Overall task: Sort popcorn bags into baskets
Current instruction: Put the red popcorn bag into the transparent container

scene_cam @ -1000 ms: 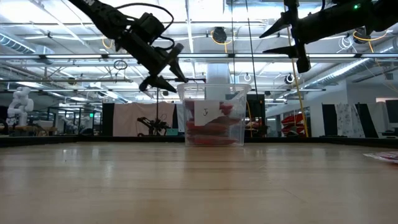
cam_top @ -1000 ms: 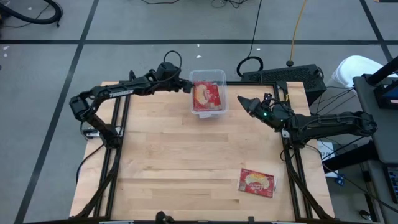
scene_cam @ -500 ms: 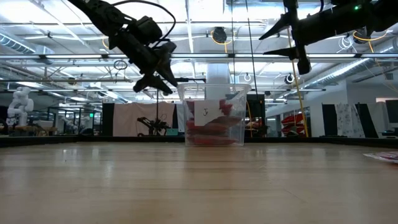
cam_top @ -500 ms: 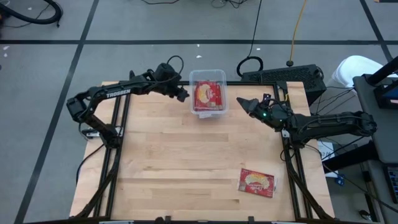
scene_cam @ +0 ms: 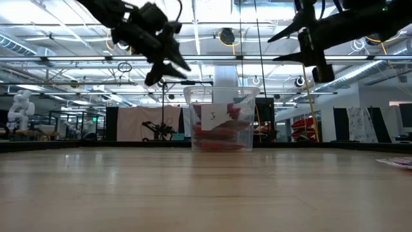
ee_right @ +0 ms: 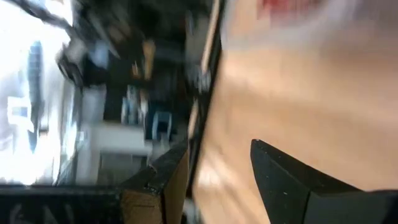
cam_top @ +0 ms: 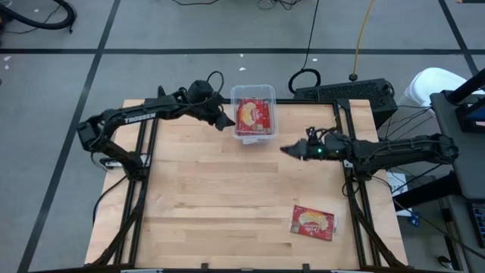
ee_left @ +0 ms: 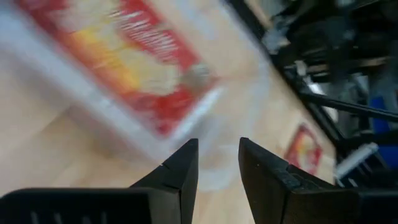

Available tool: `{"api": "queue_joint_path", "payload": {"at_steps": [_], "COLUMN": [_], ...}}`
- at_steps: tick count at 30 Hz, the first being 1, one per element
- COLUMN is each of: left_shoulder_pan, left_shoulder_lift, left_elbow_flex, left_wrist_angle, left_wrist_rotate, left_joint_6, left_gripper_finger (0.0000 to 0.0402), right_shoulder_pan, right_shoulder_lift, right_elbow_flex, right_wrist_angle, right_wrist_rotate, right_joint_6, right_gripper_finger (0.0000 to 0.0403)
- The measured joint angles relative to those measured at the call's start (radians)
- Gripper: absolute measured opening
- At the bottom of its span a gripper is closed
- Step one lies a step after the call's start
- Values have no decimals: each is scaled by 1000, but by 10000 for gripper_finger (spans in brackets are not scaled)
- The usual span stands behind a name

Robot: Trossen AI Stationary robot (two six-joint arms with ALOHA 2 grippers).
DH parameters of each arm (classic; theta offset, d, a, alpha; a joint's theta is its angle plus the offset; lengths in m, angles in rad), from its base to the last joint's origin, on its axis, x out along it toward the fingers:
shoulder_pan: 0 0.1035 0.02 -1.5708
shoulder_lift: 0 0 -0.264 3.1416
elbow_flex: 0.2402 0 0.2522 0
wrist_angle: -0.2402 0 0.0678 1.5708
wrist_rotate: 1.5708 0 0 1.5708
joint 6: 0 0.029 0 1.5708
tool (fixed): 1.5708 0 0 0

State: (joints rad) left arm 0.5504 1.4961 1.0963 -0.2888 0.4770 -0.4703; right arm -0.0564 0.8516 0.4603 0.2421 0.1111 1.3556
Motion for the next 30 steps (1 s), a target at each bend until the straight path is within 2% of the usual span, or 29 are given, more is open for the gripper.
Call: {"api": "queue_joint_path", "payload": {"at_steps": [4, 8, 13, 20, 25, 30], "left_shoulder_pan": [-103, -229, -407, -649, -732, -772], "left_shoulder_lift": [-52, -87, -91, -90, -91, -83], "left_elbow_flex": [0, 0, 0, 0, 0, 0], "left_wrist_angle": [4, 9, 6, 45, 80, 76], "left_wrist_rotate": [-46, -138, -244, -503, -586, -611], "left_joint_6": [-38, -111, -214, -328, -380, -416], "left_gripper_finger": [117, 117, 117, 117, 117, 117], "right_shoulder_pan": [58, 166, 346, 581, 668, 687], "right_shoulder_lift": [0, 0, 0, 8, 32, 88], "right_elbow_flex": [0, 0, 0, 0, 0, 0], "right_wrist_angle": [-71, -110, -191, -374, -569, -701], "right_wrist_rotate": [-143, -222, -217, -218, -228, -314], "right_joint_6": [60, 119, 190, 311, 365, 320], "right_gripper_finger": [166, 166, 157, 126, 106, 85]}}
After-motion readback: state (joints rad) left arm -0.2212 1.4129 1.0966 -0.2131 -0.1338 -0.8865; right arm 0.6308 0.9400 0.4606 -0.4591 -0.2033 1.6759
